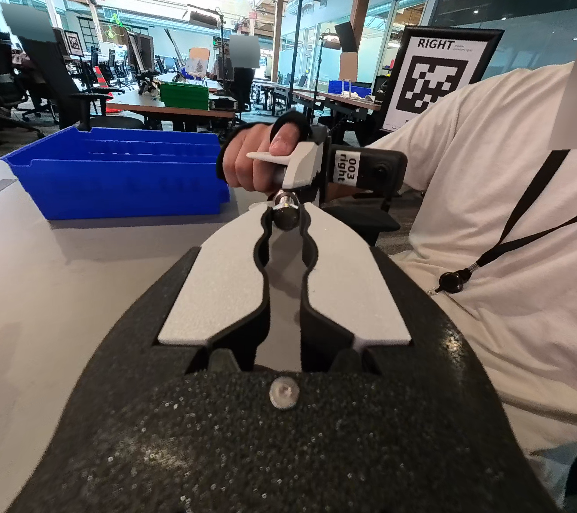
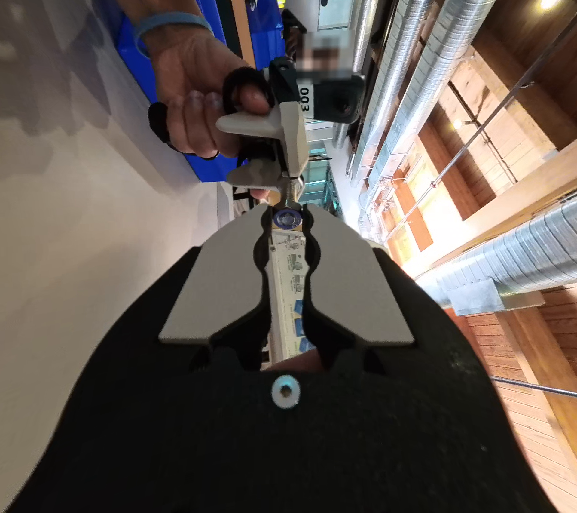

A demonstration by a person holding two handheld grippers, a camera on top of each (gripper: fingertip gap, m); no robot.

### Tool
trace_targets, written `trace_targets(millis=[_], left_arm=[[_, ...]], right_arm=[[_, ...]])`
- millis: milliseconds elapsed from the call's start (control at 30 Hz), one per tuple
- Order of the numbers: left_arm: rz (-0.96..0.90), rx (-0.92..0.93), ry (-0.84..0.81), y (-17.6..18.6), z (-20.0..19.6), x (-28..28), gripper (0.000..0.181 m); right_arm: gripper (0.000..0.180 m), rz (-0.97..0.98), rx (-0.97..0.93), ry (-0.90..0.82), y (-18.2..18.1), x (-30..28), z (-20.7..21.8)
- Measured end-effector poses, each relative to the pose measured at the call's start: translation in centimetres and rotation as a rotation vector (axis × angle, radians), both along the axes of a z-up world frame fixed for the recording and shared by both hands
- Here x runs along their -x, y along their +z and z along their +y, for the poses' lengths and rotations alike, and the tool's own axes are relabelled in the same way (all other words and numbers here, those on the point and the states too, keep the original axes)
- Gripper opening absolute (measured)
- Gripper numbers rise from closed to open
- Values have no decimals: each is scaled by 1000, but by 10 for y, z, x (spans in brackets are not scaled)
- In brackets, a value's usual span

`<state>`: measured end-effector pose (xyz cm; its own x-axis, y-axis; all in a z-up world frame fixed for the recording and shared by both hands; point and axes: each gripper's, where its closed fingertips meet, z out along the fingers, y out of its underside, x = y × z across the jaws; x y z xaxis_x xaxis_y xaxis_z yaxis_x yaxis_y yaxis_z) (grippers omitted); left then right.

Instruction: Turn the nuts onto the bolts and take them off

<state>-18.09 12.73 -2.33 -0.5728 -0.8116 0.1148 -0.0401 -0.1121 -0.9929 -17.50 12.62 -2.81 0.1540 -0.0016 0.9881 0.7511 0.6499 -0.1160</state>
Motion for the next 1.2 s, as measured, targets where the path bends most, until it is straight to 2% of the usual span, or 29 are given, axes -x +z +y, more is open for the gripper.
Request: trace_targets(millis=[67, 133, 400, 567, 667, 700, 767, 800, 833, 900, 1000, 1133, 1200], left_arm=[[-8, -3, 8, 1, 1, 0, 16], [-10, -34, 30, 1, 2, 0, 16], [-18, -118, 118, 0, 9, -4, 16], [-12, -152, 133, -3, 10, -4, 16], [-20, -171, 130, -1, 7, -4, 16], [-16, -179, 125, -1, 6, -4, 16], [-10, -182, 121, -2, 5, -3, 16], [-12, -175, 121, -2, 5, -4, 16], [-14, -163, 113, -2, 5, -3, 16], [-18, -146, 105, -1, 5, -3, 16], [-32, -102, 80, 5, 5, 1, 16], [-43, -49, 37, 9, 4, 6, 16], [-45, -31, 14, 11, 2, 8, 16]], right_arm=[[17, 40, 66, 5, 0, 0, 1], [17, 155, 240, 30, 0, 0, 3], [18, 940, 1269, 311, -6, -1, 9], [17, 1300, 1792, 512, -6, -1, 9], [17, 1521, 2150, 714, -3, -1, 6], [18, 1545, 2208, 761, -4, 0, 4], [18, 1527, 2138, 779, -6, 0, 4], [24, 1516, 2047, 796, -2, -3, 5], [38, 1498, 1937, 800, 3, -6, 5], [52, 1356, 1702, 729, 7, -9, 3], [60, 990, 1284, 433, -8, -5, 1], [44, 489, 414, 22, 6, -16, 5], [41, 288, 155, -76, 12, -12, 0]])
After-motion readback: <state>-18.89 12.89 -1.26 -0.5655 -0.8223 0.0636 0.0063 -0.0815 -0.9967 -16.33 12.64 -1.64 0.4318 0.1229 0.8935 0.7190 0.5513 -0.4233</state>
